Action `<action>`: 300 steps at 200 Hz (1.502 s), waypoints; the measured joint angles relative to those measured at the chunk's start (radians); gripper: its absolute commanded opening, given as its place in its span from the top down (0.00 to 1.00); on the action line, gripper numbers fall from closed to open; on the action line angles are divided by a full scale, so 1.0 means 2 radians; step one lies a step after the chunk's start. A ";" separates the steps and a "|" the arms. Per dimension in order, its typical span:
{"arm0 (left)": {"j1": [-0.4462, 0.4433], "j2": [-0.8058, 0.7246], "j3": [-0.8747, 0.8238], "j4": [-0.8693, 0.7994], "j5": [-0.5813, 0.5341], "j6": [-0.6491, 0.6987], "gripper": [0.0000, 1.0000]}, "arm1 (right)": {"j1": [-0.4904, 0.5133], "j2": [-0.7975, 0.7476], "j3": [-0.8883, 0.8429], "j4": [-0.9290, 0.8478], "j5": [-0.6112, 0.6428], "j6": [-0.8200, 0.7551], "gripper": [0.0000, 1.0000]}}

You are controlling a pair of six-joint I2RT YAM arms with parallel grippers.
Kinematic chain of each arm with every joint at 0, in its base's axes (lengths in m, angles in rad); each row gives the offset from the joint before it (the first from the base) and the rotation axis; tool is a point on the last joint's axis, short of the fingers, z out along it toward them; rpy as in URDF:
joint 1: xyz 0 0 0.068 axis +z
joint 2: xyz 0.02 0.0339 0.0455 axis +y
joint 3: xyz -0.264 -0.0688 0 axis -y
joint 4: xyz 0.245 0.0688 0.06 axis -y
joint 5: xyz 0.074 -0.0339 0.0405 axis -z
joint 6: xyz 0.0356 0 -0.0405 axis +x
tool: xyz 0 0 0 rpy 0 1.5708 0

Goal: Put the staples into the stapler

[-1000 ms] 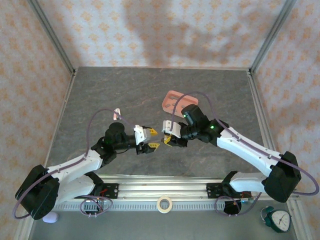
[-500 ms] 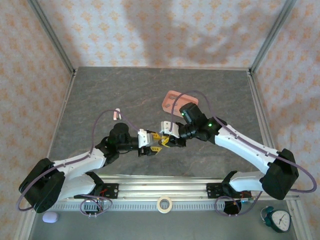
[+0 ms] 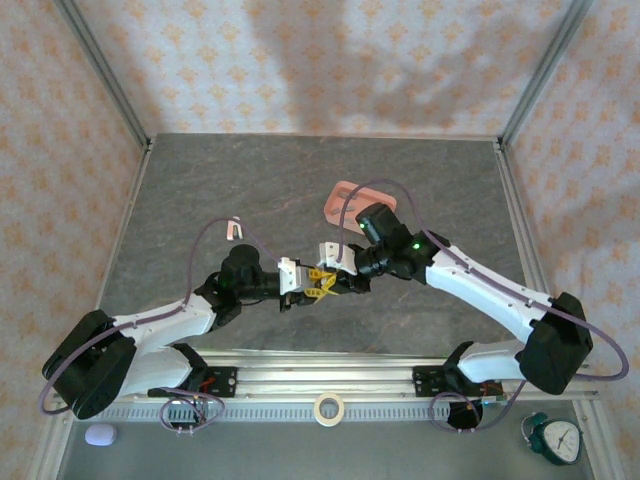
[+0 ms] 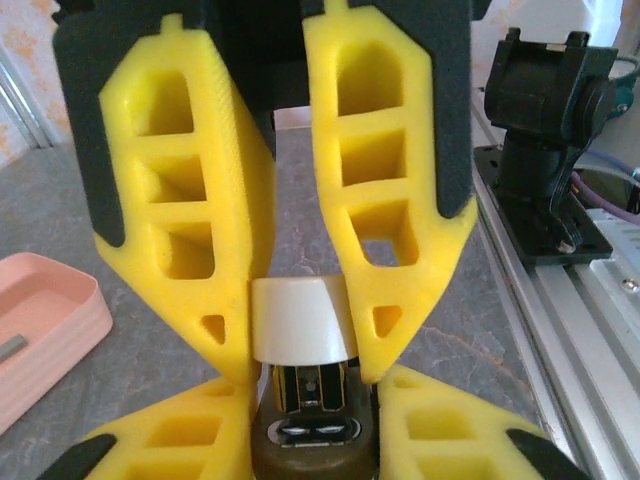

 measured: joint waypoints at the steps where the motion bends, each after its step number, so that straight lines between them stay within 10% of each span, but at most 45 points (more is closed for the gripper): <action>1: 0.000 0.000 0.000 0.000 0.000 0.001 0.86 | 0.000 0.000 0.000 0.000 0.000 0.000 0.86; 147: -0.006 -0.042 0.000 -0.032 -0.021 0.023 1.00 | -0.028 -0.094 -0.064 0.063 -0.022 0.042 0.79; 300: -0.006 0.007 -0.021 -0.018 -0.100 -0.001 0.41 | -0.076 -0.177 -0.121 0.131 -0.064 0.122 0.83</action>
